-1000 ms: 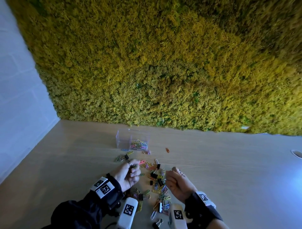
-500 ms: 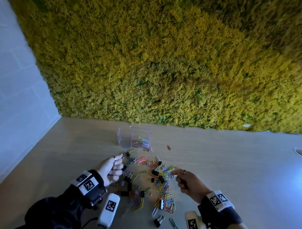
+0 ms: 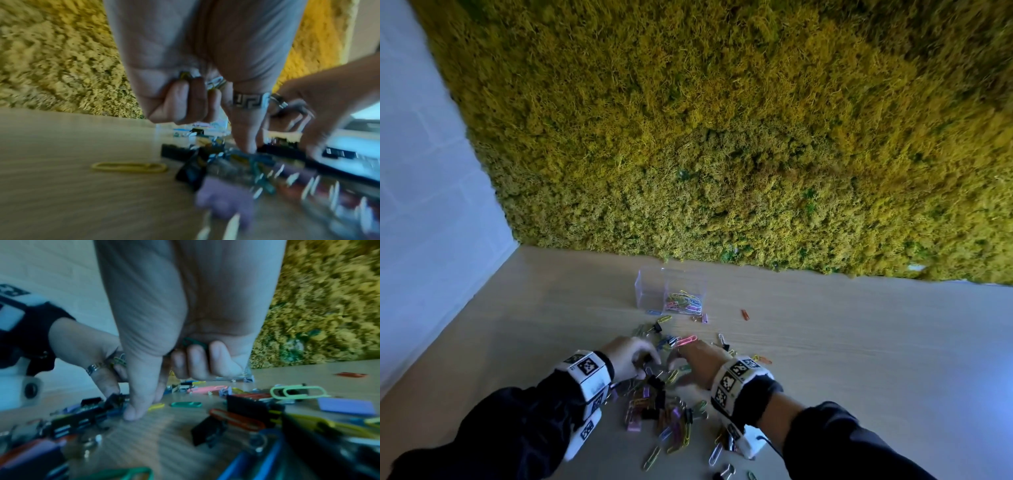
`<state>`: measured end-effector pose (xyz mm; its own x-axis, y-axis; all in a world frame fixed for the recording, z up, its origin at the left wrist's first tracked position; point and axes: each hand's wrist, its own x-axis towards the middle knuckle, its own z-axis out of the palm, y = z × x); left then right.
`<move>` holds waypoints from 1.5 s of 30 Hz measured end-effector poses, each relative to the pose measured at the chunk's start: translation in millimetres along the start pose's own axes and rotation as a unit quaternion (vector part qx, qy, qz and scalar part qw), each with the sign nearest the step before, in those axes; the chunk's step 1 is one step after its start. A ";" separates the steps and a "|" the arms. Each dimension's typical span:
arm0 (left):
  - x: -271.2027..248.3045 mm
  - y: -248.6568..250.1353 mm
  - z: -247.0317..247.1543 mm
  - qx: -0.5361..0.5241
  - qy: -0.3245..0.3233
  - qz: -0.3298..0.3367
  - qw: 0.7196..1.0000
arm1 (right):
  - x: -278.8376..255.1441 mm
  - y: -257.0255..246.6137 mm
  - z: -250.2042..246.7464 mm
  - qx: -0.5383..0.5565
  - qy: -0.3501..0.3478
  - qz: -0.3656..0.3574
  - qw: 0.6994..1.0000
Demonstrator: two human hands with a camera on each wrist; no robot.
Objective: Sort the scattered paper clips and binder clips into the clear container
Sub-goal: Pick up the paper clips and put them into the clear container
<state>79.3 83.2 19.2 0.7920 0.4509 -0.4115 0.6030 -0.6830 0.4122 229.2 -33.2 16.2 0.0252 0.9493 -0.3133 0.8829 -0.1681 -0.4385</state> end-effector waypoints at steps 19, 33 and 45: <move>9.2 -2.9 8.7 0.264 0.001 0.128 0.956 | 0.6 12.3 -2.1 0.335 0.033 0.125 0.933; 6.0 14.2 -34.3 -0.479 0.030 0.023 0.877 | -6.5 30.4 -49.6 0.615 0.091 0.133 0.772; 62.5 60.8 -101.4 -0.831 0.008 -0.117 0.544 | 81.3 18.7 -104.4 0.682 0.253 0.140 0.672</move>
<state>175.1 128.1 100.9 0.6678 0.4272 -0.6095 -0.0681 0.8505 0.5215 296.7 68.6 70.5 0.5612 0.7407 -0.3693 -0.4326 -0.1179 -0.8938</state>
